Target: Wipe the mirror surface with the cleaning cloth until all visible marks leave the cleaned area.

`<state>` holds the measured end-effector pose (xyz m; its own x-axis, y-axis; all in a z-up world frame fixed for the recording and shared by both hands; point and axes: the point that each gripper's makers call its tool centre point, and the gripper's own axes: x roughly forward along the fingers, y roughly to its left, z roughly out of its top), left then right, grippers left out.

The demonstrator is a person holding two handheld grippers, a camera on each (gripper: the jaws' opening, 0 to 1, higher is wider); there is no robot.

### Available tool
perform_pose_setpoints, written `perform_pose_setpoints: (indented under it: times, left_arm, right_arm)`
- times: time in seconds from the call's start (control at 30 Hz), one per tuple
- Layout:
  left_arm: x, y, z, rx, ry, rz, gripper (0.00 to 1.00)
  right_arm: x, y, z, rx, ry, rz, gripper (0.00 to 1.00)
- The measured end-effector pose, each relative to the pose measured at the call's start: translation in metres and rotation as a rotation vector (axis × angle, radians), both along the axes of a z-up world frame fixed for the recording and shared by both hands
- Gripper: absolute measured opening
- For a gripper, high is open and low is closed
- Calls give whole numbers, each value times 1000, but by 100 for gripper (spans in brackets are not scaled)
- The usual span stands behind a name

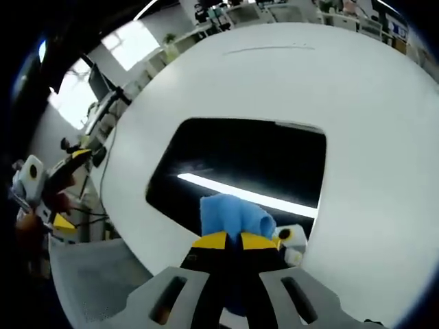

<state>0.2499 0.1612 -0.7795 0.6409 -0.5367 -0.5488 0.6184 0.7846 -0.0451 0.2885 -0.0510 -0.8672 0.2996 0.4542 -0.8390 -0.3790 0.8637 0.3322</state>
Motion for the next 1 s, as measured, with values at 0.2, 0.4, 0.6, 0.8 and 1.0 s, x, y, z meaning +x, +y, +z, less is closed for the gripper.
perform_pose_setpoints:
  times: [0.2,0.4,0.6,0.8,1.0]
  left_arm:
    - [0,-1,-2,-2,5,0,99]
    - [3,-1,-1,-8,2,6,99]
    - [3,-4,-1,-15,3,2,99]
    - [1,-2,-2,-13,8,0,99]
    - [1,-1,-2,-14,10,0,99]
  right_arm:
    - [-3,0,0,12,10,-2,0]
    - [-2,-1,-1,5,13,11,0]
    - [-2,-2,0,10,20,4,0]
    - [1,-10,0,13,24,-21,0]
    - [1,-22,1,0,23,-29,0]
